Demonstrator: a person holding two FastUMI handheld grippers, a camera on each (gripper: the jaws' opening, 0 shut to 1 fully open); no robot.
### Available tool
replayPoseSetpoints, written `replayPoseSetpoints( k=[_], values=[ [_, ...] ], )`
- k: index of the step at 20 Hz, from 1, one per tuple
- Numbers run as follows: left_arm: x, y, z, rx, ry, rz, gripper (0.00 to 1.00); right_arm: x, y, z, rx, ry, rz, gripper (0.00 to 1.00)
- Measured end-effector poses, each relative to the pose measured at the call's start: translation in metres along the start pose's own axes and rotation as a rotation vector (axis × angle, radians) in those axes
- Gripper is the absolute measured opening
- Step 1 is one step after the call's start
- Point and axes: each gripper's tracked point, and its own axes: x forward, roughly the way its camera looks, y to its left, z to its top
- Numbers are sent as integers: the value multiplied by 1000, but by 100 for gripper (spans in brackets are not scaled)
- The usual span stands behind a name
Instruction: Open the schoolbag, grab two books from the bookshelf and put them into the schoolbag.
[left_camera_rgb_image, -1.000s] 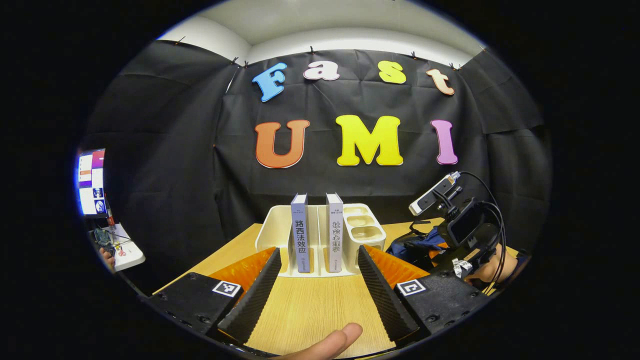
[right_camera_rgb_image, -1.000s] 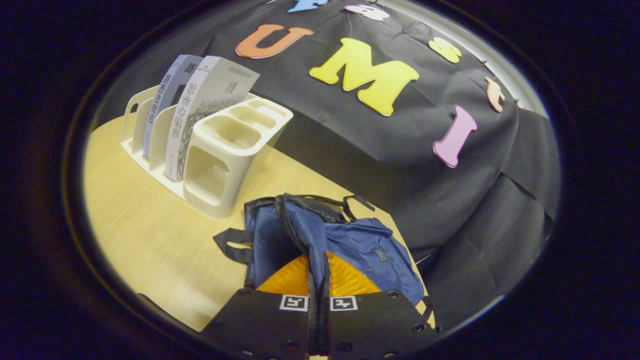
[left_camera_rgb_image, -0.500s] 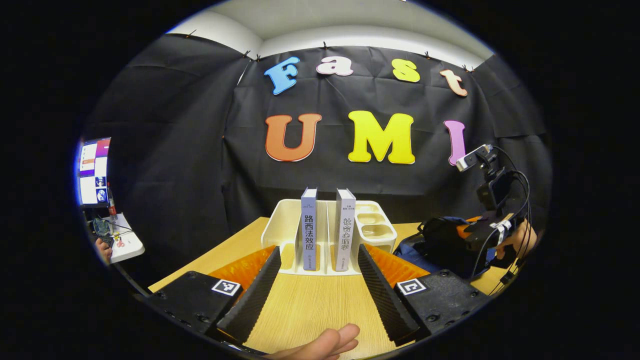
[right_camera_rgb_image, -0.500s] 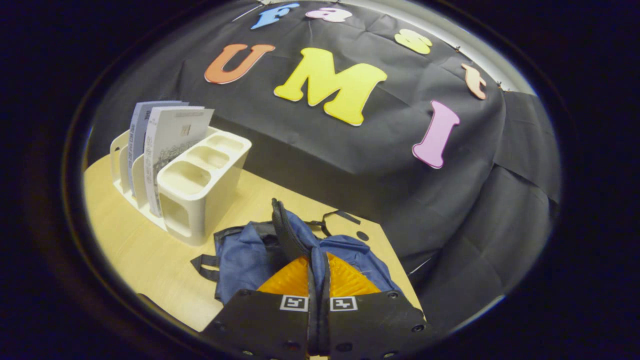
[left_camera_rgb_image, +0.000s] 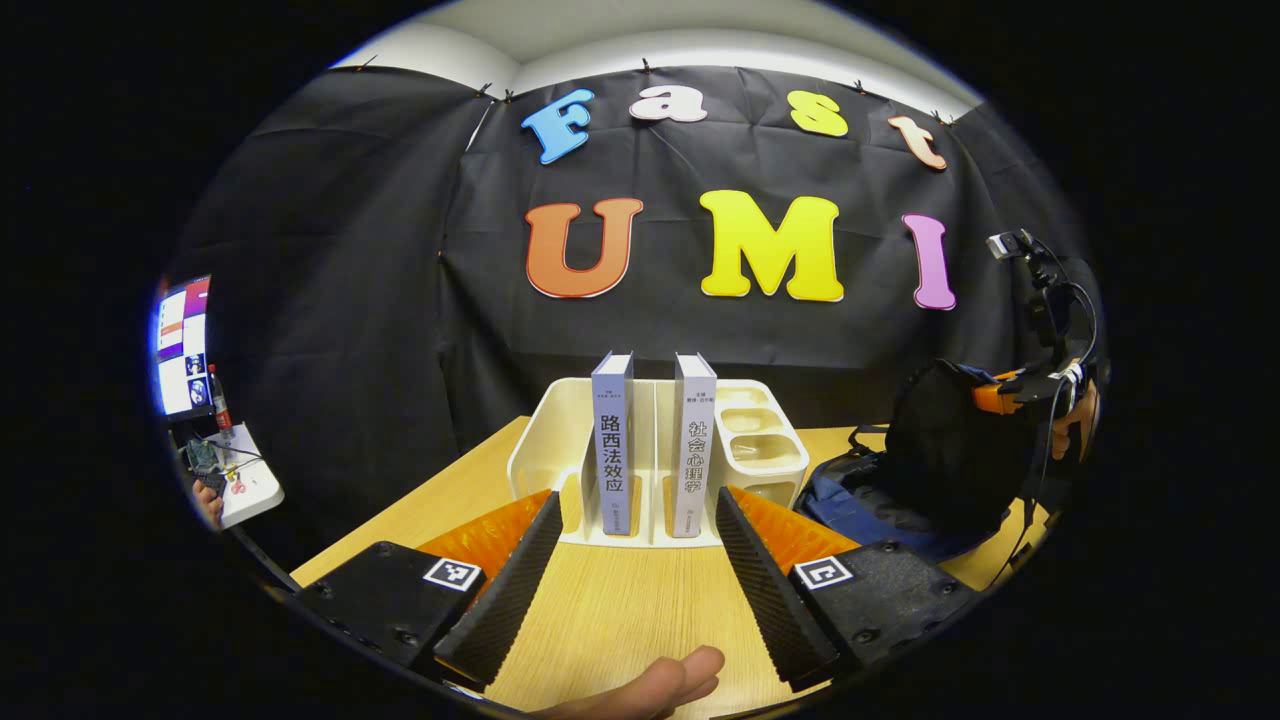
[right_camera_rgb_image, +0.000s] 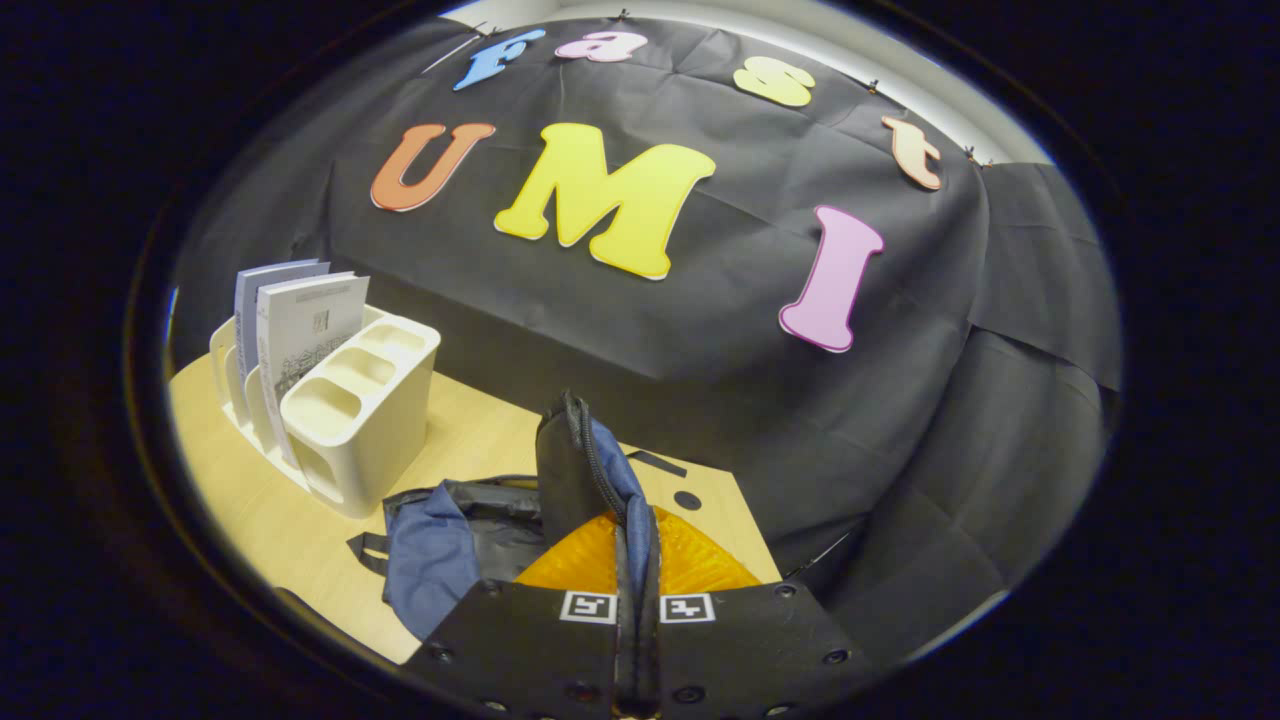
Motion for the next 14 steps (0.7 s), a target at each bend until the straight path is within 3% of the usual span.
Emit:
replayPoseSetpoints(
  k=[6,10,14],
  values=[
    [33,-20,31,26,-3,-44,97,10,-29,5,54,-20,17,1],
    [62,-36,55,2,8,-88,98,17,-57,0,84,19,-15,1],
    [88,-34,89,-9,0,-75,97,16,-71,5,92,-1,3,1]
  ],
)
